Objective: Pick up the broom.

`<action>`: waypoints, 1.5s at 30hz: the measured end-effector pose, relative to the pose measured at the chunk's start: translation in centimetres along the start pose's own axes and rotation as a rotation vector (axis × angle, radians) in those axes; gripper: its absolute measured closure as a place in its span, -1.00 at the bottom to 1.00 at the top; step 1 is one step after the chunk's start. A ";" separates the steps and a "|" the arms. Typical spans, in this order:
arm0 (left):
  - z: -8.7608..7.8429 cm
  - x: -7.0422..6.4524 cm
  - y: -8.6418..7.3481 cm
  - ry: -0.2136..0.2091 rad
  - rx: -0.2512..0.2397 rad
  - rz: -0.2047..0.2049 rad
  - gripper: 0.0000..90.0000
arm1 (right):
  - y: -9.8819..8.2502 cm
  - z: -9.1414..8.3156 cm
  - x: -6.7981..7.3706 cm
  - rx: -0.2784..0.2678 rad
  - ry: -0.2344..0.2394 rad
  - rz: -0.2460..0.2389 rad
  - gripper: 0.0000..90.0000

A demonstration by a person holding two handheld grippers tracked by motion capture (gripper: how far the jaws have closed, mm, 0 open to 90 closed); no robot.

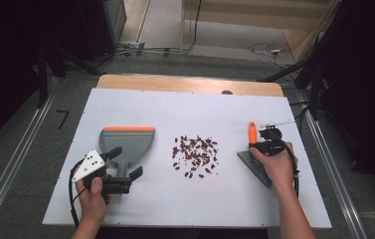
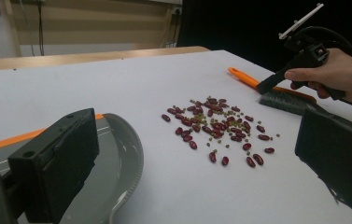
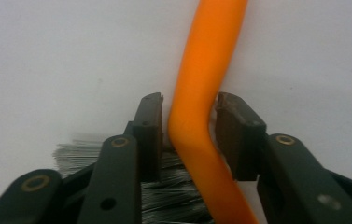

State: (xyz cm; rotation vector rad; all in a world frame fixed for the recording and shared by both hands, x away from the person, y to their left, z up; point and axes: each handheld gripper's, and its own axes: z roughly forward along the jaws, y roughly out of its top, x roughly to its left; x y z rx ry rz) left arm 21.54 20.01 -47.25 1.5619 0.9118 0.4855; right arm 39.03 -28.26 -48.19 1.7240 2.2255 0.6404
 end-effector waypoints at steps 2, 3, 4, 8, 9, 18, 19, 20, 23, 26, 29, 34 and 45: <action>0.1 -0.1 0.0 -0.002 -0.001 0.005 -1.00 | -0.1 0.0 -0.3 -0.012 0.012 0.026 0.46; 0.1 -0.2 0.0 -0.003 -0.001 0.006 -1.00 | -0.2 0.0 -0.4 -0.015 0.016 0.034 0.47; 0.1 -0.2 0.0 -0.005 0.002 0.010 -1.00 | -0.2 0.0 -0.4 -0.016 0.016 0.029 0.47; 0.1 -0.3 0.0 -0.005 0.000 0.009 -1.00 | -0.3 0.0 -0.2 -0.027 0.006 -0.001 0.48; 0.1 -0.2 0.0 -0.004 0.002 0.010 -1.00 | -0.4 0.0 -0.4 -0.034 0.020 0.007 0.48; 0.1 -0.1 0.0 0.000 0.005 0.013 -1.00 | -1.5 -0.1 -1.1 -0.125 0.073 0.020 0.47; 0.1 0.0 0.0 -0.001 0.002 0.012 -1.00 | -1.6 -0.2 -1.0 -0.134 0.071 0.014 0.47; 0.1 0.0 0.0 -0.002 0.002 0.012 -1.00 | -1.7 -0.3 -0.9 -0.143 0.069 0.012 0.47; 0.0 0.0 0.0 0.001 0.000 0.011 -1.00 | -2.0 -0.9 -0.9 -0.187 0.061 0.011 0.49; -0.1 0.1 0.1 0.001 -0.002 0.013 -1.00 | -2.1 -1.6 -1.0 -0.221 0.069 0.015 0.50; -0.1 0.0 0.1 0.003 -0.002 0.014 -1.00 | -2.6 -2.4 -1.0 -0.274 0.085 0.000 0.50; 0.0 -0.1 0.2 0.005 -0.003 0.021 -0.98 | -4.0 -4.0 -0.9 -0.411 0.097 -0.022 0.51; 0.3 -0.5 0.2 -0.001 0.010 0.039 -0.93 | -5.9 -6.1 -1.1 -0.639 0.171 -0.005 0.52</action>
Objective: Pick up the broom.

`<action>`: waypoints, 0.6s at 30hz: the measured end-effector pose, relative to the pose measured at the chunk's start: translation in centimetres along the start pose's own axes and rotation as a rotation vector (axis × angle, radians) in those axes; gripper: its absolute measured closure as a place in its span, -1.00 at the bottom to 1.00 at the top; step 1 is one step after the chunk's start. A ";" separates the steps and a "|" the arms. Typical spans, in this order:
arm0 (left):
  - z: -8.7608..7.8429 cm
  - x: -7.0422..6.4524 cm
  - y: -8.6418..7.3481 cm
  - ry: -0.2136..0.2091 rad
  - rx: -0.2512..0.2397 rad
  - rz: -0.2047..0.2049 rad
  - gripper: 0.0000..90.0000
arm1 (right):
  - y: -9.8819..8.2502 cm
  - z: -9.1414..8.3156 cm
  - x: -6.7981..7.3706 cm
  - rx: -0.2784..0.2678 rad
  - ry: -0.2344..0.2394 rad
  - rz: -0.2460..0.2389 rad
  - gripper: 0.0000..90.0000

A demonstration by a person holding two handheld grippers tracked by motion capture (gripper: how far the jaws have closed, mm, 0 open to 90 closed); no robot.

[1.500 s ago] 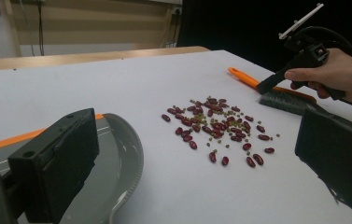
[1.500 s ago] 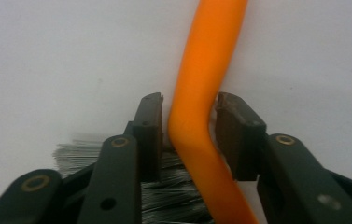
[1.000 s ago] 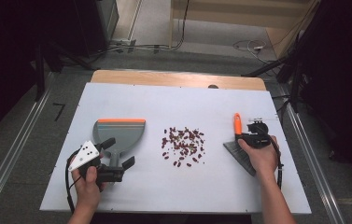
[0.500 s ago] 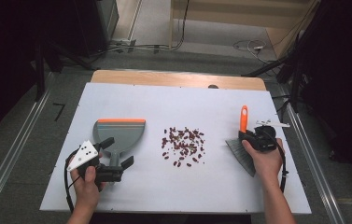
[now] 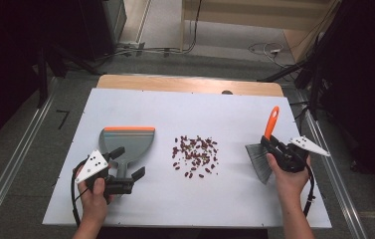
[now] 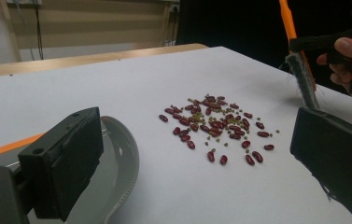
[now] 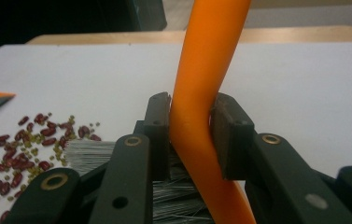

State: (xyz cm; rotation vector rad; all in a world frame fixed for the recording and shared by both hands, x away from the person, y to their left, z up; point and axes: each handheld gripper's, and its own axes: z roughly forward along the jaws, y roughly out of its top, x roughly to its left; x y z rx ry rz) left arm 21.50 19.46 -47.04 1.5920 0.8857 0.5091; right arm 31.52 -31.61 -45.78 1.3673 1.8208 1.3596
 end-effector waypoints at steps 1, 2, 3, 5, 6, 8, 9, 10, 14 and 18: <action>0.0 0.0 0.0 0.000 0.001 0.000 -0.93 | 0.0 -0.1 0.0 -0.011 0.012 0.005 0.52; 0.0 0.0 0.0 -0.001 0.001 -0.001 -0.93 | 0.1 -0.2 -0.1 -0.019 0.021 0.005 0.52; 0.1 -0.1 0.0 -0.002 -0.001 -0.003 -0.93 | 0.1 -0.2 -0.1 -0.019 0.021 0.005 0.52; 0.1 -0.1 0.0 -0.001 0.000 0.002 -0.93 | 0.1 -0.4 0.0 -0.034 0.025 0.004 0.52; 0.1 -0.1 0.0 -0.004 0.001 0.006 -0.93 | 0.2 -0.6 0.0 -0.051 0.023 0.009 0.53; 0.1 -0.1 0.0 -0.006 0.002 0.006 -0.93 | 0.4 -0.8 0.0 -0.070 0.030 0.018 0.53; 0.1 -0.1 0.0 -0.006 0.002 0.006 -0.93 | 0.4 -0.8 0.0 -0.070 0.030 0.018 0.53; 0.1 -0.1 0.0 -0.008 0.002 0.006 -0.93 | 0.6 -1.0 0.1 -0.090 0.044 0.028 0.53; 0.1 -0.2 0.1 -0.010 -0.003 0.003 -0.93 | 1.0 -1.4 0.4 -0.114 0.064 0.034 0.53; 0.1 -0.3 0.2 -0.010 -0.012 0.001 -0.93 | 1.5 -1.8 1.0 -0.142 0.070 0.033 0.53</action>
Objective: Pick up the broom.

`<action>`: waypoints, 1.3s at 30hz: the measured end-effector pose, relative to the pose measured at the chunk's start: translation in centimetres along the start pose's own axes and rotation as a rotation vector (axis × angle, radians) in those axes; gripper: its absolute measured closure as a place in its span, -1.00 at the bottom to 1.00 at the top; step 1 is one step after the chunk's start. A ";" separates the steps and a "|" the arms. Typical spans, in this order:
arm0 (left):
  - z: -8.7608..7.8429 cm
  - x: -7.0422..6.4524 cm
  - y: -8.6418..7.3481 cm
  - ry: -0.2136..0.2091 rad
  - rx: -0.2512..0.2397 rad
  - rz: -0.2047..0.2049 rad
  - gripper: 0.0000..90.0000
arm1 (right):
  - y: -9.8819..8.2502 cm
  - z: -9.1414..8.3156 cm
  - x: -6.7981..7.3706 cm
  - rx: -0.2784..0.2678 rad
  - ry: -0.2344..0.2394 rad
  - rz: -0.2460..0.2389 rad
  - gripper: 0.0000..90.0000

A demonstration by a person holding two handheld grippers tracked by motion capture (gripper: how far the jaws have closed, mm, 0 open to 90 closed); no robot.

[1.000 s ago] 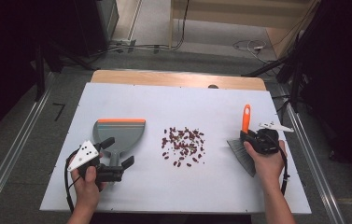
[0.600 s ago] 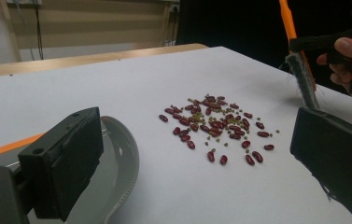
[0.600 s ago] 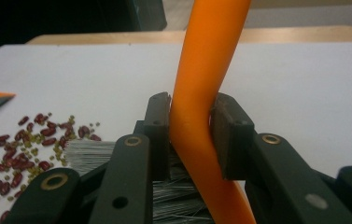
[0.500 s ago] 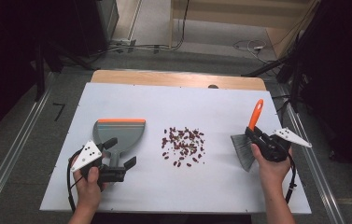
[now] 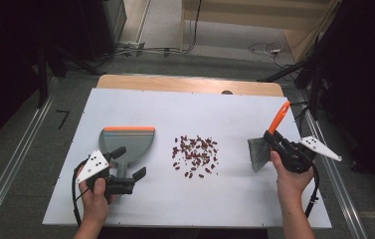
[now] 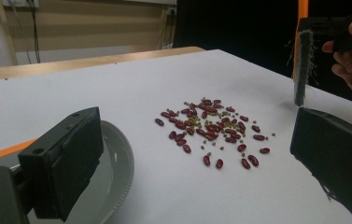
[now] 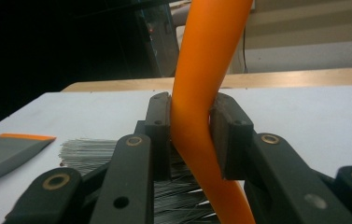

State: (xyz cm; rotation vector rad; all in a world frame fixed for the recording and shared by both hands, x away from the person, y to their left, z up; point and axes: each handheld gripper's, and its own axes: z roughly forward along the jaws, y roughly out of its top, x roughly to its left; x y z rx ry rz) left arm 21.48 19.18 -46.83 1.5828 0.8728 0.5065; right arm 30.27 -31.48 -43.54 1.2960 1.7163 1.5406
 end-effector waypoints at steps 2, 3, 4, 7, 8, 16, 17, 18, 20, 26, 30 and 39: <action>0.0 -0.1 0.1 0.001 -0.003 -0.001 -0.93 | 0.3 -0.1 0.3 -0.008 0.009 -0.006 0.53; 0.0 -0.1 0.1 0.001 -0.002 0.002 -0.93 | 0.4 -0.2 0.5 -0.013 0.013 -0.008 0.53; 0.1 -0.1 0.2 -0.004 0.000 0.006 -0.93 | 0.5 -0.2 0.6 -0.015 0.014 -0.009 0.53; 0.2 -0.3 0.2 -0.009 -0.003 0.002 -0.93 | 0.7 -0.2 1.1 -0.020 0.026 -0.014 0.53; 0.3 -0.4 0.3 -0.017 -0.006 -0.003 -0.93 | 0.8 -0.2 1.3 -0.018 0.033 -0.014 0.53; 1.2 -1.4 0.8 -0.029 0.001 0.017 -0.94 | 1.1 0.3 3.6 -0.019 0.094 -0.041 0.53; 1.2 -1.5 0.9 -0.030 0.000 0.023 -0.95 | 1.2 0.4 4.1 -0.019 0.104 -0.045 0.53; 1.3 -1.6 1.0 -0.029 -0.002 0.025 -0.95 | 1.2 0.4 4.1 -0.019 0.104 -0.045 0.53; 1.3 -1.8 1.2 -0.031 -0.009 0.021 -0.97 | 1.4 0.6 4.8 -0.019 0.111 -0.056 0.53; 2.0 -2.2 1.6 -0.047 -0.008 0.014 -0.97 | 1.4 1.0 6.2 -0.018 0.146 -0.055 0.53; 2.6 -2.5 1.9 -0.058 -0.001 0.015 -1.00 | 1.4 1.1 7.0 -0.014 0.163 -0.069 0.53; 4.6 -4.0 2.9 -0.107 -0.018 0.019 -1.00 | 1.5 1.1 8.9 -0.028 0.191 -0.085 0.53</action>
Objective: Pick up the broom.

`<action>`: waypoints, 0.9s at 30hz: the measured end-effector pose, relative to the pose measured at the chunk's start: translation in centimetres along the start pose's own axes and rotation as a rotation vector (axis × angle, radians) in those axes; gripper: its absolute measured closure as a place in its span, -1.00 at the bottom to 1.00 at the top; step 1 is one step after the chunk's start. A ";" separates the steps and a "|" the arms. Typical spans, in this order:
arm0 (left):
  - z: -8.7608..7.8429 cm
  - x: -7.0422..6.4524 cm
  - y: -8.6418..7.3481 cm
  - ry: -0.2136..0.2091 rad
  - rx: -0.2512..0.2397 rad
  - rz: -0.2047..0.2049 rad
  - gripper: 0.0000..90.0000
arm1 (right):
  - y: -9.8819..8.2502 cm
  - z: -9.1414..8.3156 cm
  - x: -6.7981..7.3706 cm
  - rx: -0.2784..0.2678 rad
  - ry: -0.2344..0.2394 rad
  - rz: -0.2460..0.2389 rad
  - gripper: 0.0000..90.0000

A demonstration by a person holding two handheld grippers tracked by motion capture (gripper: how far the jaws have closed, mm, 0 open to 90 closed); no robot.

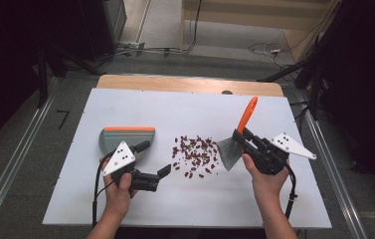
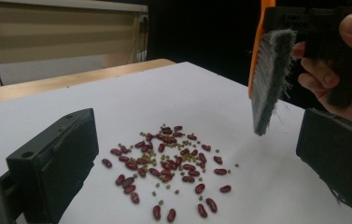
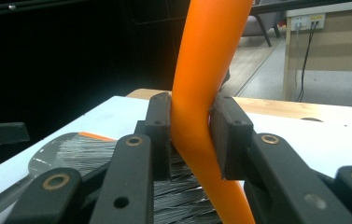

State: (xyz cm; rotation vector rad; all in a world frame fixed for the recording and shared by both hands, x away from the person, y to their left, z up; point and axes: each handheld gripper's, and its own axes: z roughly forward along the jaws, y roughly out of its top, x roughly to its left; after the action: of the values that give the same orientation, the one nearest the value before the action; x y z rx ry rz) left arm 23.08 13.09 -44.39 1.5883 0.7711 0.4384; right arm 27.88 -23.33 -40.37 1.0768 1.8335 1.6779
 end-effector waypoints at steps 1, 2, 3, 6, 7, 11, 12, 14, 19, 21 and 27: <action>0.2 -0.1 0.1 -0.007 -0.001 0.000 -1.00 | 0.0 0.0 0.2 0.002 0.002 -0.001 0.53; 0.3 -0.1 0.1 -0.009 0.001 0.003 -1.00 | -0.1 0.1 0.4 0.002 0.004 -0.005 0.53; 0.5 -0.3 0.2 -0.013 -0.001 0.000 -1.00 | -0.1 0.3 0.7 0.005 0.008 -0.006 0.53; 1.0 -0.5 0.1 -0.022 0.004 -0.002 -1.00 | -0.2 0.5 1.1 0.005 0.014 -0.010 0.53; 1.1 -0.7 0.0 -0.030 0.007 -0.001 -1.00 | -0.3 0.5 1.3 0.006 0.018 -0.009 0.53; 1.6 -1.2 0.1 -0.054 0.013 -0.007 -1.00 | -0.4 0.8 1.9 0.003 0.031 -0.015 0.53; 1.6 -1.3 0.2 -0.056 0.014 -0.007 -1.00 | -0.4 0.9 2.2 0.005 0.038 -0.016 0.53; 1.8 -1.7 0.2 -0.066 0.019 -0.014 -1.00 | -0.5 1.1 2.6 0.003 0.044 -0.020 0.53; 2.5 -2.7 0.2 -0.089 0.047 -0.007 -1.00 | -0.8 1.4 3.7 0.012 0.061 -0.030 0.53; 2.7 -3.0 0.2 -0.087 0.058 0.003 -1.00 | -0.8 1.5 3.8 0.013 0.064 -0.026 0.53; 3.1 -3.8 0.3 -0.088 0.070 0.006 -0.89 | -1.1 1.9 4.8 0.021 0.078 -0.037 0.53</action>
State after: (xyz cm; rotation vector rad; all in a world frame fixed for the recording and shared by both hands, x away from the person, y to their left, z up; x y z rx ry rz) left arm 22.52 8.23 -44.10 1.6648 0.7211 0.3465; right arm 26.11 -18.37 -40.88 0.9930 1.9113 1.7055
